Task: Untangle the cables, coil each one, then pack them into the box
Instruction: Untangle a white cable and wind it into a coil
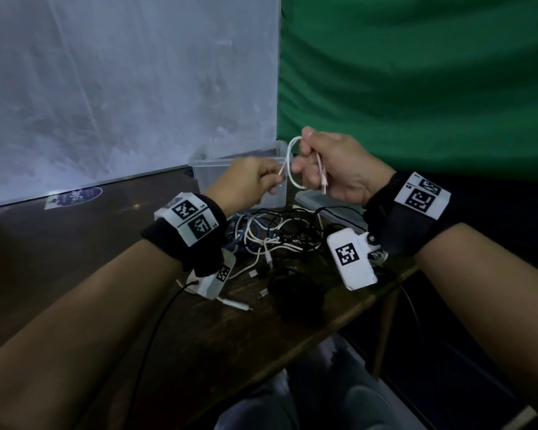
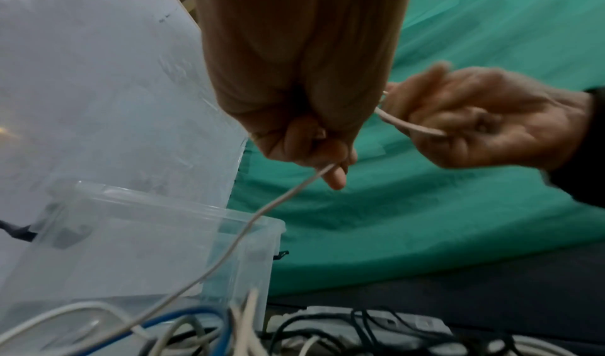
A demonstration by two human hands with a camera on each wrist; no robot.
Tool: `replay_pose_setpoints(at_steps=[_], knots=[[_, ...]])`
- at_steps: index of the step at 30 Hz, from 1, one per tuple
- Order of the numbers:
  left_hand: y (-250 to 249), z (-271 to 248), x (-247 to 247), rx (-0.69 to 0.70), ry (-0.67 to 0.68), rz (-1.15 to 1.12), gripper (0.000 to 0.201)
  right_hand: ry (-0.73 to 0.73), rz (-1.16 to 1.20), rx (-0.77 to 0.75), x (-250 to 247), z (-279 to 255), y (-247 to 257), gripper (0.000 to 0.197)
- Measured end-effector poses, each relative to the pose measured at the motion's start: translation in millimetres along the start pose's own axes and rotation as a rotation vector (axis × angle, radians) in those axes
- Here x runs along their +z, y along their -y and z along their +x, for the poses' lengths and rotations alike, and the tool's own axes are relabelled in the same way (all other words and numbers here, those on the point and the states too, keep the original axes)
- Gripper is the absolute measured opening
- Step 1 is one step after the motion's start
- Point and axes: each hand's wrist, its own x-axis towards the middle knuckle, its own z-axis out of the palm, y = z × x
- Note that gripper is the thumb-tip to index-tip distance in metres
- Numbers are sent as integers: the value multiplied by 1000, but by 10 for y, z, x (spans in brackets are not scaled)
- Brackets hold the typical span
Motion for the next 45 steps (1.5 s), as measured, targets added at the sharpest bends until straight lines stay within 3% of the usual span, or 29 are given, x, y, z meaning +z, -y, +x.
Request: replay_pose_setpoints(at_steps=[5,8,10,13,15,18,21,23,25,28,34,38,41,45], knots=[[-16,-128,64,-101,313,34,14,-150,244,-57,-86,100,78,32],[-29,-210,14,-185,534,-6,13,-269,88,-111,-177,197,20,29],[-41,-240,-51,-213,568,-27,16,-316,-157,-173,-228,246,-57,31],[-55,-205,-197,-174,426,-43,18,-271,-678,-179,-271,228,-163,33],[-84,-164,-302,-96,265,-46,14,-185,-821,-97,-244,169,-187,31],[-131,-106,-405,-5,28,-109,12,-34,-680,37,-139,75,-210,29],[-113,-53,-426,8,-160,-172,11,56,-571,67,-56,25,-224,42],[-88,-30,-392,-3,-254,-193,12,104,-421,73,-12,-10,-190,50],[-66,-23,-331,-37,-286,-200,14,128,-273,52,40,-45,-130,44],[-17,-37,-205,-100,-178,-159,17,83,-132,-19,35,-29,-68,38],[53,-128,19,-200,200,-5,15,-29,265,-34,-3,17,38,35],[17,-235,108,-244,466,-6,16,-196,331,-115,-46,86,93,28],[-28,-269,82,-221,525,-13,16,-319,165,-158,-61,154,34,27],[-101,-235,-97,-132,452,-35,20,-377,-424,-254,-124,162,-140,32]])
